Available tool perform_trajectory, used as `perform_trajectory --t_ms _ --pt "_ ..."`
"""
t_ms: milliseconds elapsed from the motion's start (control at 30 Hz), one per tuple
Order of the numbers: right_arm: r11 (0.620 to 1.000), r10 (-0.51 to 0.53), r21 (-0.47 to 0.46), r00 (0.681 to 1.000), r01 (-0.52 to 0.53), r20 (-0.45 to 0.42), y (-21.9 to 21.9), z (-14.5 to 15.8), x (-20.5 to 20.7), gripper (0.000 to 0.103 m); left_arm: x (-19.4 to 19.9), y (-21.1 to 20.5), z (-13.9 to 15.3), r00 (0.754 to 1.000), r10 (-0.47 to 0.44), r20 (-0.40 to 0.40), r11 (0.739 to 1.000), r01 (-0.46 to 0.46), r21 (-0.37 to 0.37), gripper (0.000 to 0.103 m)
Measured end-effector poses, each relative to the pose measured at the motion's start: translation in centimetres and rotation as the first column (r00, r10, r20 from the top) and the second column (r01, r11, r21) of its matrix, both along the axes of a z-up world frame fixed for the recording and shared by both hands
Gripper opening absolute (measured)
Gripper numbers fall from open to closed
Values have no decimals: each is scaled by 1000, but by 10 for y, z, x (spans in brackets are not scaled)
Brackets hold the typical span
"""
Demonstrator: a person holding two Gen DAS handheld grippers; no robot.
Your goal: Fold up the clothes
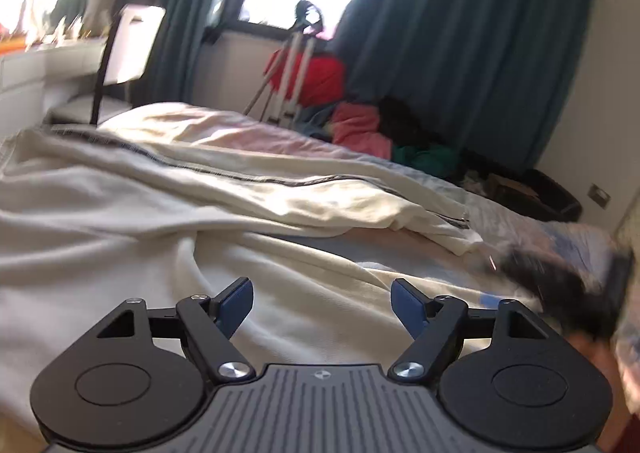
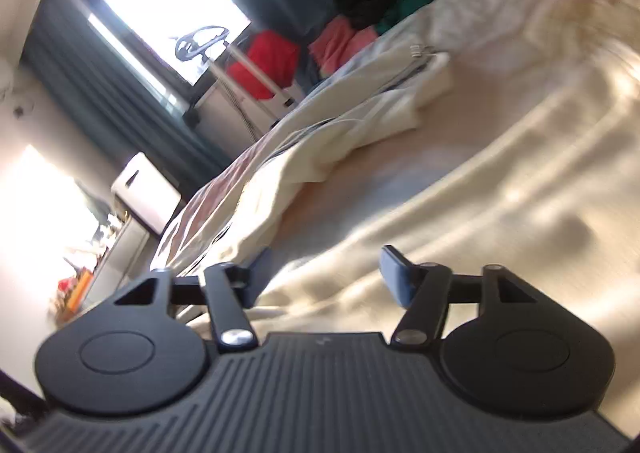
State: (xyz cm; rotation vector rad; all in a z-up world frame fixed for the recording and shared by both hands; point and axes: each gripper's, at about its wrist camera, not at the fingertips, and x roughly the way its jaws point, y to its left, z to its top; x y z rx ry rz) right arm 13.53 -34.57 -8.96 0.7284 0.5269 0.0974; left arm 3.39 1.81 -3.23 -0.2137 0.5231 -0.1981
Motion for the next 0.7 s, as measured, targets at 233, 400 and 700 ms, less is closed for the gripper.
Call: perform_trajectory --t_ms 233,400,700 --pt "977 -29 208 998 40 -58 10 -13 125 83 29 33 -43 995 30 -95 996 -37 -81 78" --pt "949 -236 192 966 252 -104 -12 -21 169 82 63 54 -72 988 44 -150 980 -72 -187 78" --pt "816 -540 130 823 563 -178 -60 -29 242 14 92 66 -88 993 9 -119 954 -44 -295 79"
